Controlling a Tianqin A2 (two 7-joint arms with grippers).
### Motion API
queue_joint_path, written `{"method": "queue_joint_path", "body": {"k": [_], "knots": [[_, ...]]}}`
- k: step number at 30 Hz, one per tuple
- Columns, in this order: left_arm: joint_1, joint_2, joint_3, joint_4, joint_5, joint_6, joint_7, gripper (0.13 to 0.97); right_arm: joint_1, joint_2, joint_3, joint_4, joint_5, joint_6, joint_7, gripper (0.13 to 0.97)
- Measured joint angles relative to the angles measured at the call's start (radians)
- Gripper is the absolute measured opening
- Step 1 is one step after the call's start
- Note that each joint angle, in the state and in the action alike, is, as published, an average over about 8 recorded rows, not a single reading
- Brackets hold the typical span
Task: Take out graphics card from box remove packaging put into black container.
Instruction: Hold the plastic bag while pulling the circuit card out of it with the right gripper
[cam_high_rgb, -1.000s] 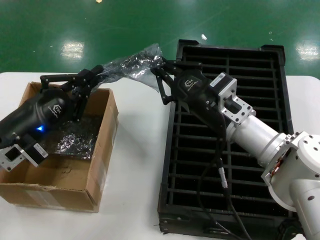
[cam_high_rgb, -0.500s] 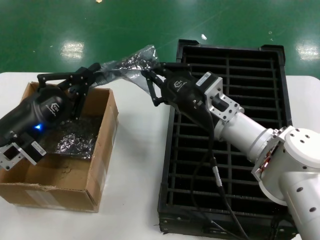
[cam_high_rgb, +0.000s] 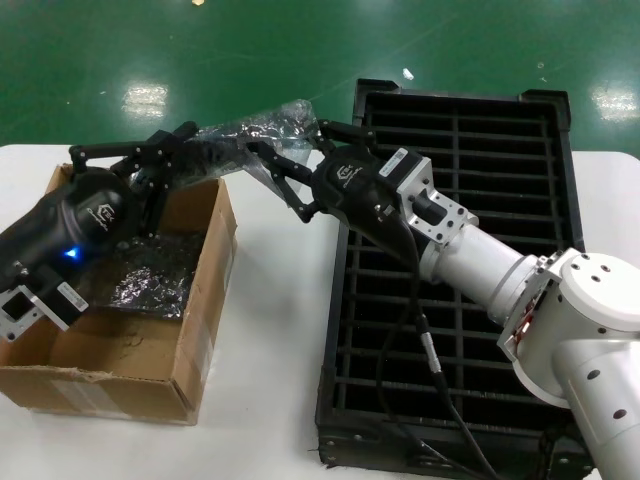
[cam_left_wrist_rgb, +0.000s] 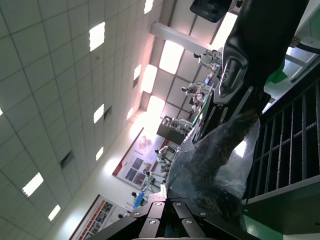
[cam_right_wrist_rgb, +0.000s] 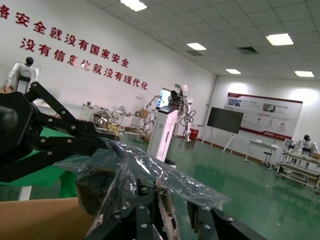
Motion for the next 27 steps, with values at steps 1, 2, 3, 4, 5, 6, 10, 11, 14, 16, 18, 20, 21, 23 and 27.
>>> {"method": "queue_joint_path", "body": {"k": [1, 2, 3, 4, 5, 6, 10, 11, 14, 16, 18, 20, 21, 23, 27], "knots": [[0.002, 0.000, 0.000, -0.003, 0.000, -0.001, -0.001, 0.139, -0.002, 0.000, 0.002, 0.003, -0.002, 0.000, 0.002, 0.251], [0.004, 0.000, 0.000, -0.006, 0.000, -0.001, -0.003, 0.139, -0.004, 0.000, 0.005, 0.005, -0.005, 0.000, 0.003, 0.266], [0.005, 0.000, -0.001, -0.010, -0.001, -0.001, -0.004, 0.139, -0.005, 0.001, 0.007, 0.008, -0.006, 0.001, 0.004, 0.281], [0.007, 0.001, -0.001, -0.013, -0.001, -0.001, -0.006, 0.139, -0.007, 0.001, 0.010, 0.009, -0.007, 0.001, 0.005, 0.295], [0.009, 0.001, -0.001, -0.015, -0.001, -0.001, -0.008, 0.139, -0.008, 0.001, 0.012, 0.010, -0.006, 0.000, 0.004, 0.310], [0.011, 0.001, 0.000, -0.018, -0.001, -0.001, -0.010, 0.139, -0.008, 0.000, 0.015, 0.010, -0.005, 0.000, 0.003, 0.310], [0.016, 0.002, 0.000, -0.028, -0.003, 0.002, -0.018, 0.139, -0.004, 0.000, 0.017, 0.000, 0.012, -0.005, -0.008, 0.382], [0.017, 0.002, 0.001, -0.030, -0.004, 0.003, -0.020, 0.139, -0.002, -0.001, 0.016, -0.005, 0.019, -0.006, -0.013, 0.399], [0.018, 0.002, 0.001, -0.033, -0.005, 0.006, -0.025, 0.139, 0.008, -0.001, 0.009, -0.025, 0.045, -0.012, -0.031, 0.453], [0.018, 0.002, 0.002, -0.034, -0.006, 0.007, -0.027, 0.139, 0.015, -0.001, 0.002, -0.039, 0.063, -0.016, -0.043, 0.453], [0.017, 0.002, 0.002, -0.034, -0.006, 0.008, -0.029, 0.139, 0.021, -0.001, -0.003, -0.051, 0.079, -0.019, -0.053, 0.453], [0.015, 0.003, 0.002, -0.033, -0.006, 0.008, -0.029, 0.139, 0.025, -0.001, -0.008, -0.060, 0.090, -0.021, -0.061, 0.441], [0.015, 0.003, 0.003, -0.033, -0.006, 0.008, -0.029, 0.139, 0.027, -0.001, -0.010, -0.063, 0.095, -0.022, -0.065, 0.436], [0.013, 0.003, 0.003, -0.032, -0.005, 0.007, -0.029, 0.139, 0.029, -0.001, -0.013, -0.068, 0.102, -0.024, -0.069, 0.424], [0.011, 0.004, 0.002, -0.030, -0.005, 0.005, -0.027, 0.139, 0.031, -0.001, -0.017, -0.070, 0.106, -0.026, -0.072, 0.407]]}}
